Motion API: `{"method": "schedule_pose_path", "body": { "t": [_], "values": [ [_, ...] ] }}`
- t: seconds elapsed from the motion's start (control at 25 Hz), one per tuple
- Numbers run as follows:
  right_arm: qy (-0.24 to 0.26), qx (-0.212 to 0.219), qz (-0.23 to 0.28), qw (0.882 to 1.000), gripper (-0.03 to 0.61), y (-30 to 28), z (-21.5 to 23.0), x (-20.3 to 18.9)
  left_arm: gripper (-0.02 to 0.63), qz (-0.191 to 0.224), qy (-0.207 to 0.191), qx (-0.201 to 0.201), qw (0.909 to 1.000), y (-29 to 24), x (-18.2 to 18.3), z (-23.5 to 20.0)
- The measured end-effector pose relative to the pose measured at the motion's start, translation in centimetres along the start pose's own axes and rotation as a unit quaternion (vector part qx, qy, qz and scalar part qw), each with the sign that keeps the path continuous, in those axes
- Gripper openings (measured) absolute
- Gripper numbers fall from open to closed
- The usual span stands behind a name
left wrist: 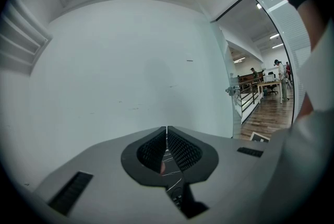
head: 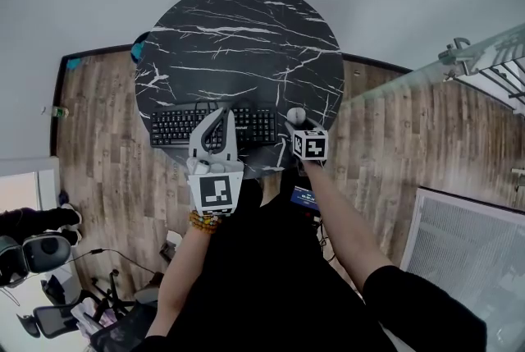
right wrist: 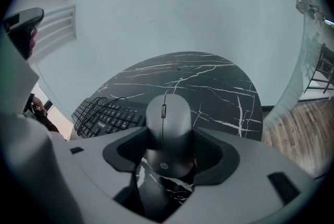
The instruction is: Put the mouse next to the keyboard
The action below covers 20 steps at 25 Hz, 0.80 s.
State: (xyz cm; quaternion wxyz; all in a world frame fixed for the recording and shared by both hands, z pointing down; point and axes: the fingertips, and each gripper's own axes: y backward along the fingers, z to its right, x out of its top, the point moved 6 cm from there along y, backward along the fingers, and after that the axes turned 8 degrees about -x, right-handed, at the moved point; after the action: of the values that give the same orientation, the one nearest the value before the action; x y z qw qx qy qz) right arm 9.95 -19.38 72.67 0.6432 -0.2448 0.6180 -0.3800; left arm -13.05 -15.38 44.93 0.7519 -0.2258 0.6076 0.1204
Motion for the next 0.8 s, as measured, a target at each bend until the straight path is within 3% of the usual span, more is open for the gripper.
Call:
{"method": "schedule_pose_path", "body": {
  "t": [0.8],
  "values": [
    [-0.001, -0.011, -0.024, 1.0, 0.279, -0.64, 0.12, -0.92, 0.02, -0.006, 0.0, 0.004, 1.0, 0.12, -0.33, -0.53]
  ]
}}
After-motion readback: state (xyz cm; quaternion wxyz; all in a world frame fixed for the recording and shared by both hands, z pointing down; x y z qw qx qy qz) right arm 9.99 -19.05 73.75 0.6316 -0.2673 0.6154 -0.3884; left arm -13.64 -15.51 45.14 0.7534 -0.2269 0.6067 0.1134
